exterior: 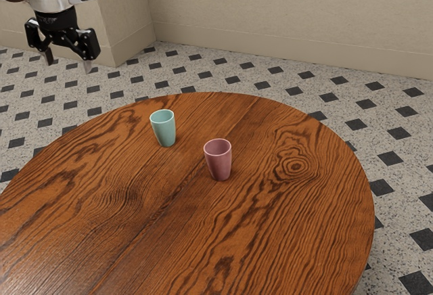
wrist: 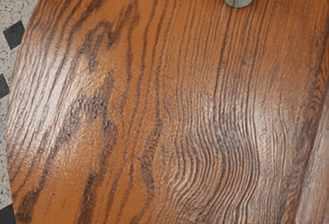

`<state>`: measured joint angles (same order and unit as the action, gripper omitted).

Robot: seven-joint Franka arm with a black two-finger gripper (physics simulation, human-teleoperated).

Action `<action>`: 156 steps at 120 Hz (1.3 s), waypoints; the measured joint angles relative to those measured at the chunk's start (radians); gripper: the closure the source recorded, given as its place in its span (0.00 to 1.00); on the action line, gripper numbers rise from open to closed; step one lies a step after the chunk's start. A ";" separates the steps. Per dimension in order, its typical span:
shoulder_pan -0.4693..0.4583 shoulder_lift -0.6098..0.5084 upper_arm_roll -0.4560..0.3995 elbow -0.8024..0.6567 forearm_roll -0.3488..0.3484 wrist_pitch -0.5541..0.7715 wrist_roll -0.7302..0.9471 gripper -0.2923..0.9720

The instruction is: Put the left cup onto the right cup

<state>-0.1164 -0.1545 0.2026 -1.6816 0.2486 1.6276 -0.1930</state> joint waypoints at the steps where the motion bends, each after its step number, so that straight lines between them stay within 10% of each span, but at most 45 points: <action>1: 0.000 0.000 0.000 0.000 0.000 0.000 0.000 0.23; 156: 0.002 0.299 0.000 -0.004 -0.074 0.191 0.007 0.23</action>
<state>-0.1140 0.1444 0.2026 -1.6858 0.1751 1.8183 -0.1860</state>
